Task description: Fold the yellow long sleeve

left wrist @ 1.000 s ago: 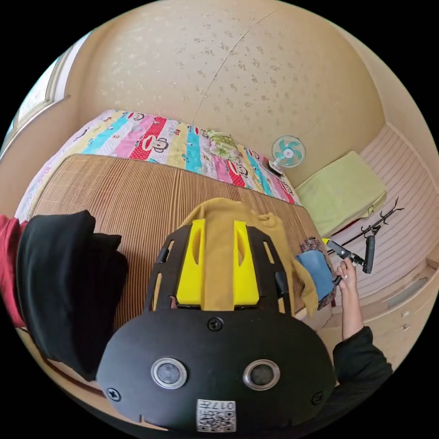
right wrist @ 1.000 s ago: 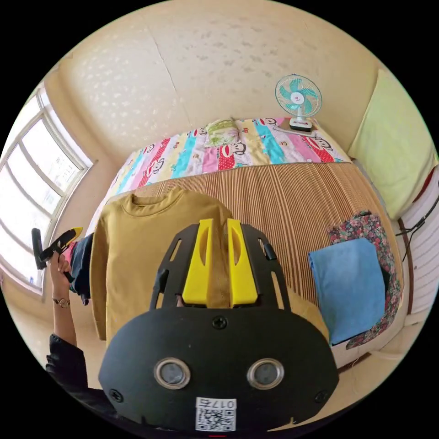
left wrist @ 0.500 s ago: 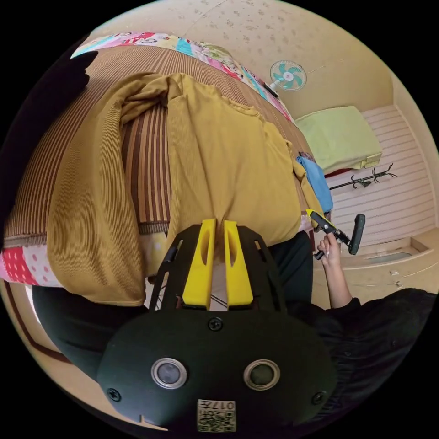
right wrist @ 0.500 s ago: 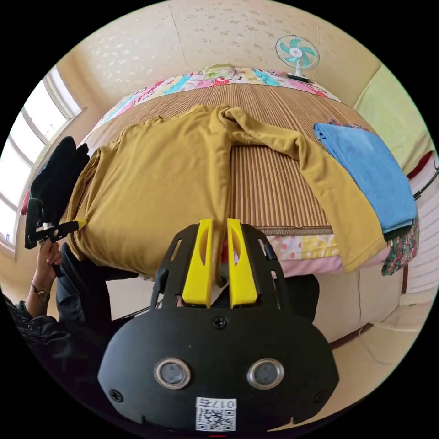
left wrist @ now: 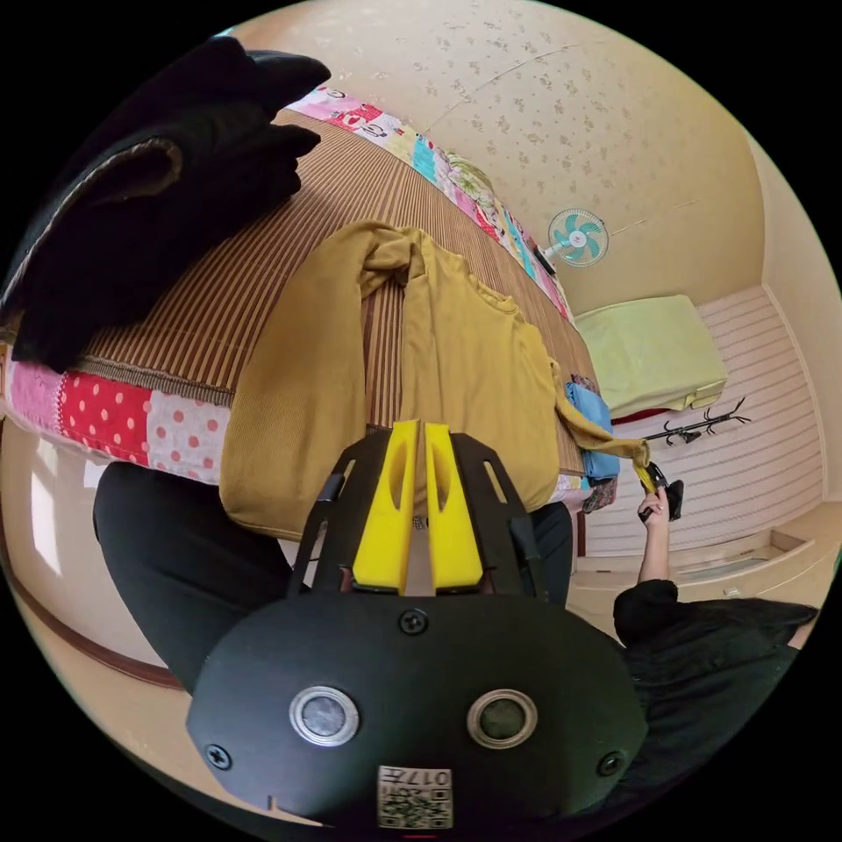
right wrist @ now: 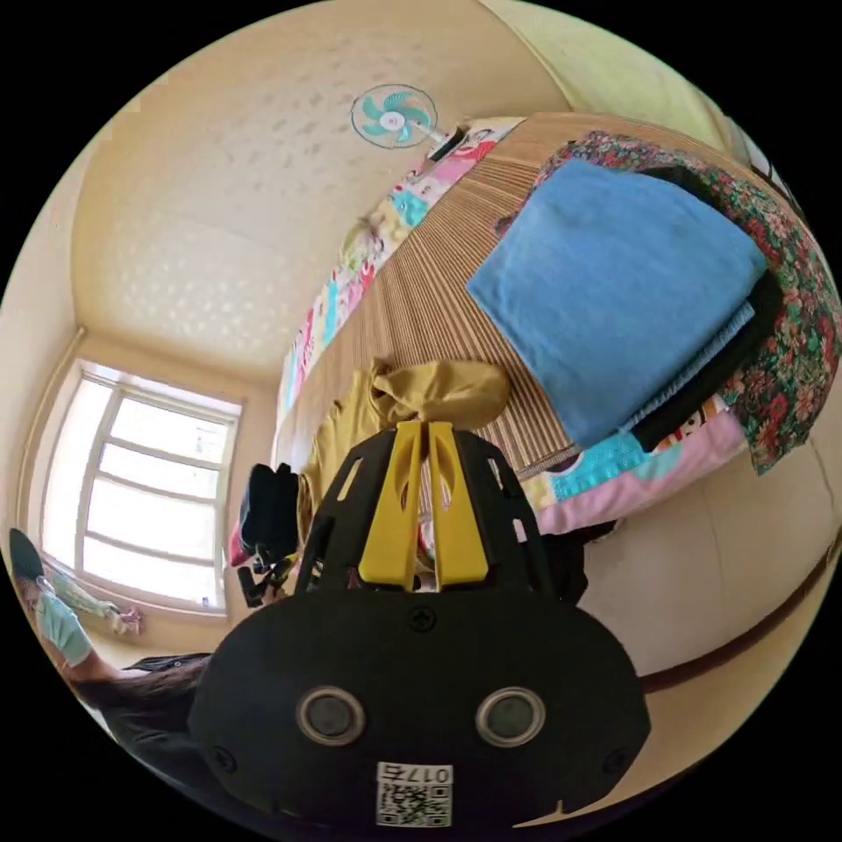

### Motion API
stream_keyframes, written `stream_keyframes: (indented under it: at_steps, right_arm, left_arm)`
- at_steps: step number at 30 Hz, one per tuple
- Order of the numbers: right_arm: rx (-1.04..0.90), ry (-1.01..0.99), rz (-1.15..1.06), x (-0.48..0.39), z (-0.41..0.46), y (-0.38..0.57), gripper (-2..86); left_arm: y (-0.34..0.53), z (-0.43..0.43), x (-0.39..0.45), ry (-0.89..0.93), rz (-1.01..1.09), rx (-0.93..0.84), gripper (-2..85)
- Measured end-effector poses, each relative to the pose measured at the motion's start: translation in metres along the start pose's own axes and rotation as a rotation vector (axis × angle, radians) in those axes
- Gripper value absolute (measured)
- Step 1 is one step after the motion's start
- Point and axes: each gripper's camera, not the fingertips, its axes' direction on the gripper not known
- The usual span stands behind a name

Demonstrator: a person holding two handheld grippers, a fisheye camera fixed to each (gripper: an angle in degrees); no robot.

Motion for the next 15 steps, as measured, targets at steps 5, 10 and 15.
stream_keyframes:
  at_steps: [5,10,15]
  right_arm:
    - [0.235,0.147,0.305,0.128,-0.130,-0.040,3.3]
    - [0.393,0.070,0.544,0.236,-0.165,0.030,8.3]
    - [0.766,-0.374,0.595,0.310,-0.175,0.139,14.3]
  left_arm:
    - [0.003,-0.026,0.006,-0.036,0.004,0.016,-0.5]
    - [0.013,-0.043,0.011,-0.048,-0.020,0.045,-0.6]
    - [0.015,-0.047,0.014,-0.028,-0.051,0.020,-0.8]
